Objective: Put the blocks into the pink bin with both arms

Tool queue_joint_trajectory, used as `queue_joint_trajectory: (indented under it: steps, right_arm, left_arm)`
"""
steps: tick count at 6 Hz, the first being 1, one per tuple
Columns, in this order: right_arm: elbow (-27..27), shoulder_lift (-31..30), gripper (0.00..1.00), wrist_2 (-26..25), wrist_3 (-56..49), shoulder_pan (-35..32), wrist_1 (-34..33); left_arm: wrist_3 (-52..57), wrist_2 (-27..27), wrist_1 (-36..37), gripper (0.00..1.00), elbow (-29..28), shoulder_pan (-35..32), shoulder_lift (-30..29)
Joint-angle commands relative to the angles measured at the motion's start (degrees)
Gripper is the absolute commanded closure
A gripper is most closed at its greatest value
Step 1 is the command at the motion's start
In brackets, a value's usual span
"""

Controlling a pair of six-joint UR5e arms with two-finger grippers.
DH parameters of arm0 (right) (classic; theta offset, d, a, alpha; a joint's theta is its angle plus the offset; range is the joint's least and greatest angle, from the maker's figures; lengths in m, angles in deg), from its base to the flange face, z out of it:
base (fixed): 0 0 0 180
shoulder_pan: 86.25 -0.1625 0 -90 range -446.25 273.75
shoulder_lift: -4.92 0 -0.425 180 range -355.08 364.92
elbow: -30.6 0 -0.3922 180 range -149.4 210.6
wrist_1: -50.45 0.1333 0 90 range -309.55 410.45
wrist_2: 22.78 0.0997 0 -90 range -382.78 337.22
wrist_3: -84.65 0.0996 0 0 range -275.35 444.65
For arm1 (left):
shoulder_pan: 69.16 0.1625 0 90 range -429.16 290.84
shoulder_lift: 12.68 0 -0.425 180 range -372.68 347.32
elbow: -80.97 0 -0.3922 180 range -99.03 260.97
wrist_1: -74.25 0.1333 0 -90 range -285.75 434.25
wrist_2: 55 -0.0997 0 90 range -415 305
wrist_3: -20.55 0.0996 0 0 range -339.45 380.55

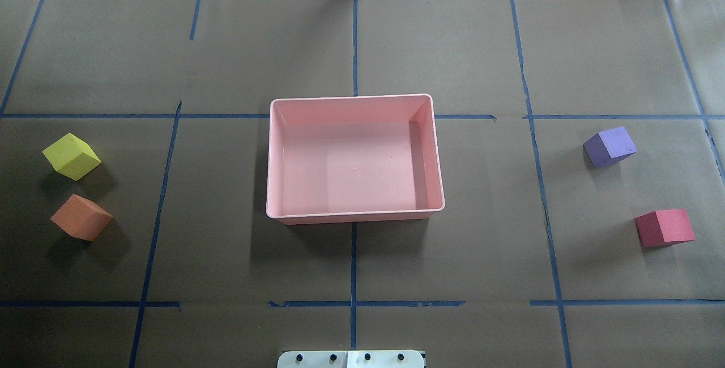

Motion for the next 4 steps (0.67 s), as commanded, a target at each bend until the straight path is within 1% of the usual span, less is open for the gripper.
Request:
queue_joint_trajectory:
  steps: [1,2,3,4]
  right_arm:
    - [0.41,5.45,0.0,-1.32,13.17,10.56,6.12]
    - [3.03,8.43,0.0,-4.99,22.04,15.84,11.32]
    - [4.71,9.85,0.0,-8.68,24.39,19.29,12.76]
    - [7.34,10.74,0.0,-9.15,24.33,20.54,13.21]
  left_arm:
    - [0.0,0.09,0.09,0.0,0.0,0.0,0.06]
    - [0.0,0.09,0.09,0.0,0.0,0.0,0.06]
    - [0.0,0.09,0.09,0.0,0.0,0.0,0.06]
    - [0.0,0.09,0.09,0.0,0.0,0.0,0.06]
